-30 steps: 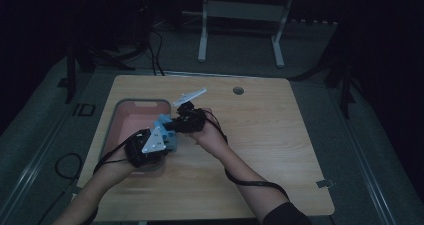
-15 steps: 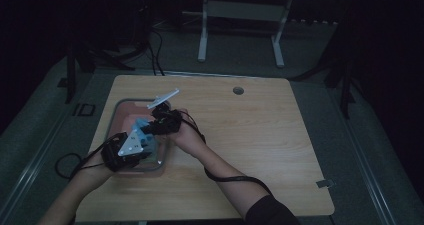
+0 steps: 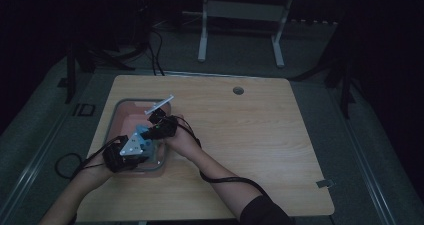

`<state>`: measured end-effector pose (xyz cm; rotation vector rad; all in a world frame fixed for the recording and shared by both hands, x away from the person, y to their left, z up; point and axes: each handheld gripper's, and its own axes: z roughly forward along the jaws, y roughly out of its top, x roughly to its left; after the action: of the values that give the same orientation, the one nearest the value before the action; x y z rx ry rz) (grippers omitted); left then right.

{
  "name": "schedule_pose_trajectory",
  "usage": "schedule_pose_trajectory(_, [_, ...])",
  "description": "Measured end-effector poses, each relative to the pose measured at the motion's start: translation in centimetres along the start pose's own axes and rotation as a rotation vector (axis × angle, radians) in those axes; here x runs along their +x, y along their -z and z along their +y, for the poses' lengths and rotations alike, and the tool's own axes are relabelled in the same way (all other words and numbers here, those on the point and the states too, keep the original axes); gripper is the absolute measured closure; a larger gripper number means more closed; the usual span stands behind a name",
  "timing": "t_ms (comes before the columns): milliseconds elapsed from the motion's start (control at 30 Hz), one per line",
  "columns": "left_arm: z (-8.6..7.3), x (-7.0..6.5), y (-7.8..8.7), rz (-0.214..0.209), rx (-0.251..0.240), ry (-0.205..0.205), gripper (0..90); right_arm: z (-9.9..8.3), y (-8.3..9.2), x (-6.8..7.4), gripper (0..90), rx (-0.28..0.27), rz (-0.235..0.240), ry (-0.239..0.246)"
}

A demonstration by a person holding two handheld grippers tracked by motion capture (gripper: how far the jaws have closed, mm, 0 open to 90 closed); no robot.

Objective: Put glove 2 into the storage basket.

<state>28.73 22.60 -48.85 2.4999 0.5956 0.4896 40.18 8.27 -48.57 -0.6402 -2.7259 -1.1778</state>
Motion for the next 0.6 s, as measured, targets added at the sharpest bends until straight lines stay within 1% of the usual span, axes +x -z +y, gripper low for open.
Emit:
schedule_pose_trajectory(67, [0.1,0.2,-0.3,-0.005,0.005,0.005,75.5,-0.1,-0.3,-0.2,79.6,0.01,-0.009,-0.004])
schedule_pose_trajectory(133, [0.2,0.4,-0.5,-0.002,0.012,0.007,75.4,-0.1,-0.3,-0.4,79.4,0.012,-0.038,0.001])
schedule_pose_trajectory(167, [0.3,0.4,-0.6,-0.008,0.015,0.011,75.4,-0.1,-0.3,-0.5,79.1,0.019,-0.055,-0.002])
schedule_pose_trajectory(233, [0.5,0.5,-0.9,-0.014,0.039,0.012,75.2,-0.2,-0.6,-0.8,77.9,0.031,-0.051,-0.024])
schedule_pose_trajectory(333, [0.6,0.6,-1.1,-0.021,0.053,0.019,72.9,-0.3,-0.8,-1.1,76.0,0.029,-0.033,-0.038])
schedule_pose_trajectory(400, [0.6,0.6,-1.1,-0.029,0.056,0.028,69.0,-0.2,-0.8,-1.0,71.1,0.039,-0.039,-0.02])
schedule_pose_trajectory(467, [0.6,0.6,-1.1,-0.021,0.054,0.026,62.0,-0.2,-0.8,-1.1,64.1,0.038,-0.051,-0.019])
schedule_pose_trajectory(500, [0.6,0.5,-1.1,-0.018,0.05,0.024,61.6,-0.2,-0.7,-1.2,60.3,0.034,-0.056,-0.023])
schedule_pose_trajectory(533, [0.6,0.5,-1.0,-0.013,0.048,0.024,61.1,-0.2,-0.6,-1.2,59.5,0.028,-0.057,-0.027])
schedule_pose_trajectory(600, [0.5,0.5,-0.9,-0.012,0.034,0.043,58.1,-0.1,-0.3,-1.4,54.1,0.009,-0.04,-0.027])
